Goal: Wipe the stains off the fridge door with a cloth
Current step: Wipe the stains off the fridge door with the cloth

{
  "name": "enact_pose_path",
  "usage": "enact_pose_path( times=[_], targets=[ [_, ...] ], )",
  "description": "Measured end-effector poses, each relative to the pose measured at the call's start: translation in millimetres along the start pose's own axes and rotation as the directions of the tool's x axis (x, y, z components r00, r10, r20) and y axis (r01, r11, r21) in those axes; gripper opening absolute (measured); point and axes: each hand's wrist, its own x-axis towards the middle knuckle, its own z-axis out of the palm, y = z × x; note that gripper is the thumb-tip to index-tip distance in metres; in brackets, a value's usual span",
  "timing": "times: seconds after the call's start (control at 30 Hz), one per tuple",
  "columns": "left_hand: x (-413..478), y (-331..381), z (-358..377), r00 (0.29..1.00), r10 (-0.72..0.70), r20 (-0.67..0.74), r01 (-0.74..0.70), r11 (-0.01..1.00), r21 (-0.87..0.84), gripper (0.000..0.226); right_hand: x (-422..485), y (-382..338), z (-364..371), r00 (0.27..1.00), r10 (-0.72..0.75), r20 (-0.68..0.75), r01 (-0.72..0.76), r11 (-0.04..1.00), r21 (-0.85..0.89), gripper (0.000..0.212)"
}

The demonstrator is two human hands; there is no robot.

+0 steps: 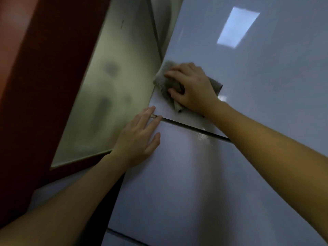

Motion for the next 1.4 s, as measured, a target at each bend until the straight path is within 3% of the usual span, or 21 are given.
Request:
enact_pose_path(
  times=[0.17,0.27,0.33,0.4,0.47,0.6,0.67,0.83,1.07,1.13,1.27,1.4],
  targets=[
    [0,0,1,1.0,0.004,-0.02,-0.005,1.0,-0.009,0.054,-42,11,-11,0.992,-0.117,0.044,0.12,0.991,-0.055,0.045],
    [-1,0,2,1.0,-0.01,-0.006,0.01,1.0,-0.011,0.055,-32,24,-17,0.995,0.057,-0.081,-0.064,0.995,-0.082,0.044],
    [-1,0,2,1.0,-0.011,-0.002,0.011,1.0,-0.016,0.055,-15,22,-14,0.954,0.243,-0.176,-0.253,0.967,-0.038,0.043],
    [0,-1,1,1.0,-0.004,-0.006,0.004,1.0,-0.019,0.054,-5,10,-5,0.914,0.339,-0.22,-0.347,0.938,0.002,0.042],
    [0,-2,0,1.0,-0.004,-0.002,0.004,1.0,-0.026,0.054,-9,-7,5,0.929,0.312,-0.197,-0.315,0.949,0.014,0.043],
    [0,-3,-1,1.0,0.007,0.004,-0.007,1.0,-0.024,0.054,-46,-31,13,0.995,0.052,-0.087,-0.056,0.998,-0.04,0.043],
    [0,-5,0,1.0,0.023,0.007,-0.022,0.999,-0.026,0.055,-72,-30,8,0.997,0.002,-0.076,-0.006,0.999,-0.048,0.042],
    [4,-3,-3,1.0,0.017,0.021,-0.017,0.999,0.027,0.056,-147,3,-29,0.993,0.048,-0.111,-0.058,0.995,-0.086,0.038],
    [28,17,7,0.996,0.078,-0.052,-0.071,0.991,0.113,0.054,-193,39,-64,0.944,0.265,-0.195,-0.29,0.951,-0.11,0.047],
    [35,29,14,0.997,0.07,-0.045,-0.064,0.991,0.117,0.055,-188,31,-61,0.967,0.213,-0.143,-0.227,0.969,-0.093,0.053],
    [42,38,19,0.994,0.063,-0.086,-0.05,0.988,0.146,0.054,-185,19,-45,0.998,-0.038,-0.042,0.035,0.997,-0.069,0.048],
    [41,33,19,0.992,0.084,-0.094,-0.068,0.984,0.164,0.054,-181,21,-41,0.996,-0.002,-0.094,-0.005,0.997,-0.072,0.048]
  ],
)
